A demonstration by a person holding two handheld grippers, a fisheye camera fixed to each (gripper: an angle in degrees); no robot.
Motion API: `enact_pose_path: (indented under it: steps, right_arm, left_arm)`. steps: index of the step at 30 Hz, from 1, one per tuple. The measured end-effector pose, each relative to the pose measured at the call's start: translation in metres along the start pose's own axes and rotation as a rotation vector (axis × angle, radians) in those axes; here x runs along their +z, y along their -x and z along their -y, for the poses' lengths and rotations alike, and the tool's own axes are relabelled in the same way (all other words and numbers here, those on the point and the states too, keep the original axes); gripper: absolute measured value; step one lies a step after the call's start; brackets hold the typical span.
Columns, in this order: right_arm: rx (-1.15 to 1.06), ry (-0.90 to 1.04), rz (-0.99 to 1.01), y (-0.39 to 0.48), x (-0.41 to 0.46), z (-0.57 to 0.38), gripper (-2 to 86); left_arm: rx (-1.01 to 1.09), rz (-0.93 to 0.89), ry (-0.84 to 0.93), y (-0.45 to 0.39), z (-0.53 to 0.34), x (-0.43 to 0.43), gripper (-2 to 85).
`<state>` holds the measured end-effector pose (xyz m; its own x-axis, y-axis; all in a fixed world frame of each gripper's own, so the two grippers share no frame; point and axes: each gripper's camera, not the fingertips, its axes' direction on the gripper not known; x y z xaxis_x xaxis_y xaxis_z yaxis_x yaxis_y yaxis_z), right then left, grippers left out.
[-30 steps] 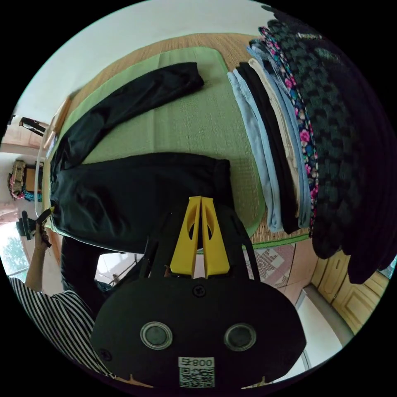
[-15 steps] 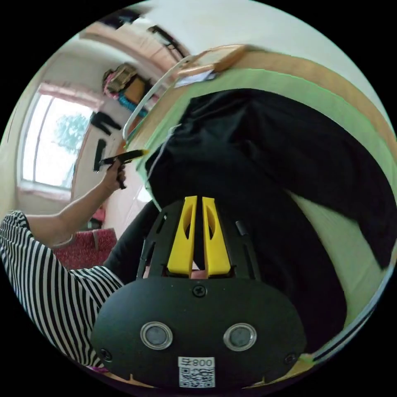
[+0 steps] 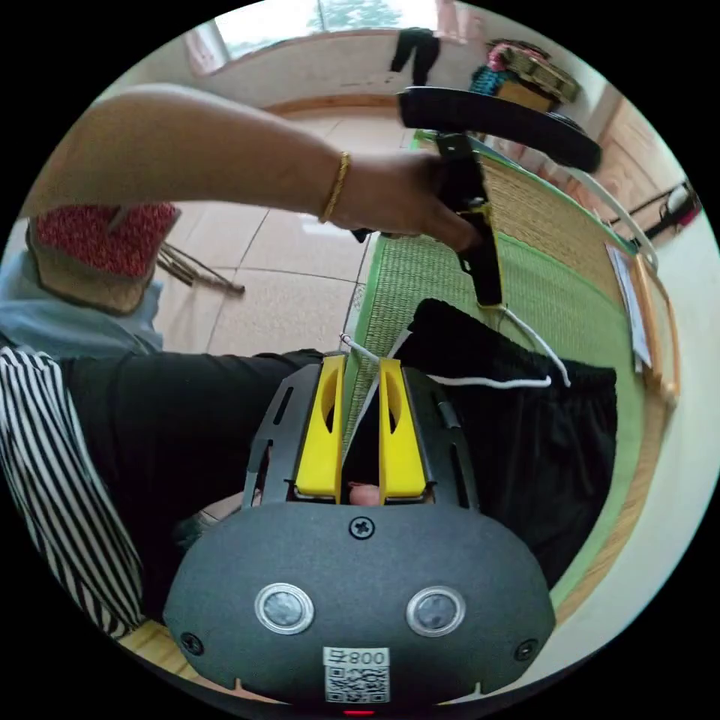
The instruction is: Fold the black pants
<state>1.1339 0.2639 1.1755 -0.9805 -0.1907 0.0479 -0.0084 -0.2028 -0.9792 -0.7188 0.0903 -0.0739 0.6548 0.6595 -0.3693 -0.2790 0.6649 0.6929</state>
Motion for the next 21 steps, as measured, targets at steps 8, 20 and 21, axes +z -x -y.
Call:
enact_pose_path:
  steps: [8,20,21]
  right_arm:
    - [-0.208,0.097,-0.184,0.028,0.048,0.002,5.9]
    - [0.255,-0.214,0.1,-0.061,-0.036,-0.04,0.5]
    - [0.36,-0.29,0.134,-0.084,-0.056,-0.059,0.5]
  left_arm:
    - [-0.013,-0.048,-0.021,0.012,0.002,0.011,2.8]
    - [-0.051,-0.239,-0.152,0.051,0.015,0.019,2.8]
    - [-0.041,-0.263,-0.175,0.051,0.017,0.017,2.9]
